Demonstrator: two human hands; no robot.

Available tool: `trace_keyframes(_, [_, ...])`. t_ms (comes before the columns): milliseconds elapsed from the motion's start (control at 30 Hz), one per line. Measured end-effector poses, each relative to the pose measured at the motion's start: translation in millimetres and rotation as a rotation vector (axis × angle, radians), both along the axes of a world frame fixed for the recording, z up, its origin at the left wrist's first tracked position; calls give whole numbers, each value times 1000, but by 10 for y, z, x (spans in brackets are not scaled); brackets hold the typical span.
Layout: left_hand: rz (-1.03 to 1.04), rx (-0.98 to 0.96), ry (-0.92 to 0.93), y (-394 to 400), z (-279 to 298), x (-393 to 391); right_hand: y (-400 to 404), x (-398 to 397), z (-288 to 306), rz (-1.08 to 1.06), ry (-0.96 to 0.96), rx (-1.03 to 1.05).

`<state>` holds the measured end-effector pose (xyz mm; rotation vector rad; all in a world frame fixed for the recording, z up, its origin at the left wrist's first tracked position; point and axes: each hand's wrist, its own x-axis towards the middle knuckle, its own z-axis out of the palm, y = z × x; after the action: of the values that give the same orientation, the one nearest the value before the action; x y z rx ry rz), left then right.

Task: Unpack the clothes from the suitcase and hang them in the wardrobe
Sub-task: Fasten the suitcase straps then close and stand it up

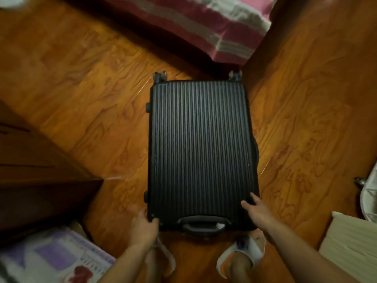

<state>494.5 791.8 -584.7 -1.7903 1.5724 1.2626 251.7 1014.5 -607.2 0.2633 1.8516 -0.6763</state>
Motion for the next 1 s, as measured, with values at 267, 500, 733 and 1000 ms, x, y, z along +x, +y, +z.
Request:
trace_keyframes(267, [89, 246, 58, -314, -811, 552, -740, 741, -293, 689, 426, 127])
trace_keyframes(500, [166, 329, 461, 336, -1891, 795, -1599, 1465, -623, 622, 369, 174])
trace_keyframes(733, [-3, 547, 293, 341, -1529, 820, -1013, 1314, -715, 741, 366, 403])
trace_keyframes(1000, [-147, 240, 469, 767, -2437, 857, -327, 1558, -1177, 894, 690, 342])
